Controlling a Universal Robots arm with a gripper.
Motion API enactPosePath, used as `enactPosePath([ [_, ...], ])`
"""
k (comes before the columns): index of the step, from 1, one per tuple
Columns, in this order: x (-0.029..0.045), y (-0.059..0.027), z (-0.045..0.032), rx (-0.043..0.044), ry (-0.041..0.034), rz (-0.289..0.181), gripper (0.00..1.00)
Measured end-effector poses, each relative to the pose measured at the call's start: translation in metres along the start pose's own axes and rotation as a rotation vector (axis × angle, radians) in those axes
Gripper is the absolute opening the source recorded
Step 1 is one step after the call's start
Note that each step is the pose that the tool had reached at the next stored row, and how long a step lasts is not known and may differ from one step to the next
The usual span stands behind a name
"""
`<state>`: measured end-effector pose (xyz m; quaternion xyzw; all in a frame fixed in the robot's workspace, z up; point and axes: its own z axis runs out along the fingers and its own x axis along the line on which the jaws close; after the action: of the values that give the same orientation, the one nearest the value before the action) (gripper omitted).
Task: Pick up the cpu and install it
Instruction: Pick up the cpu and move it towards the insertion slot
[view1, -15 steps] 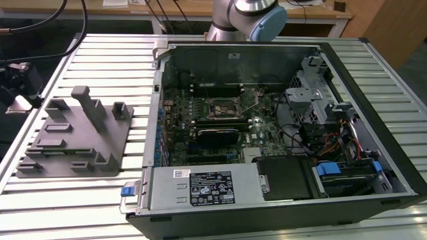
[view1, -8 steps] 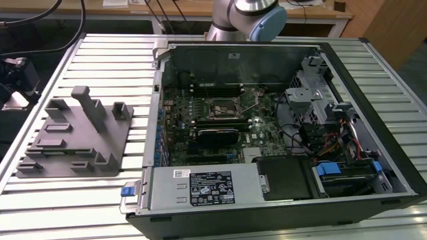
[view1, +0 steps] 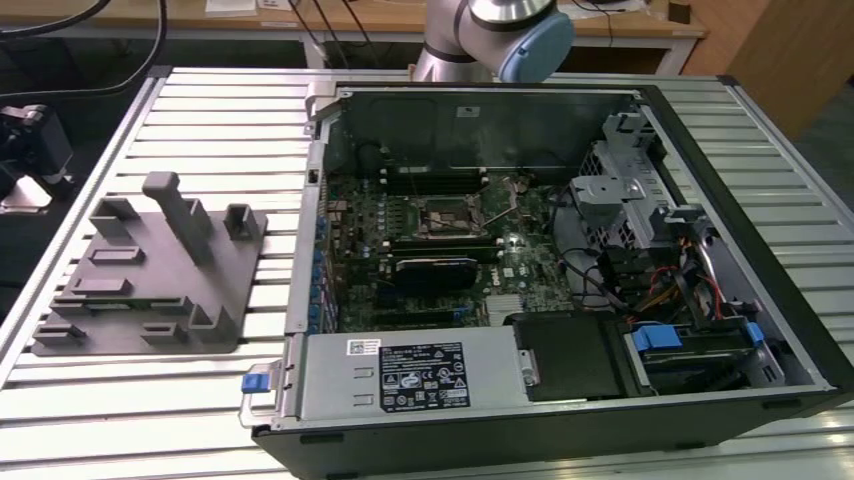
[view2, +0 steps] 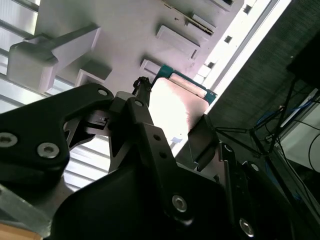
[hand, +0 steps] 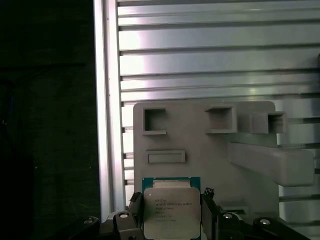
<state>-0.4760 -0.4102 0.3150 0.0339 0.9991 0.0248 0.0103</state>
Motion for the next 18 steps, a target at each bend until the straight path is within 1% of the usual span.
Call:
enactPosePath([
  [7,-0.0002,0.0005,-0.0096,0.0,0.0,0.0,0.55],
  [18,-0.0006,0.0016,-0.0308,0.0,0.0,0.0,0.55],
])
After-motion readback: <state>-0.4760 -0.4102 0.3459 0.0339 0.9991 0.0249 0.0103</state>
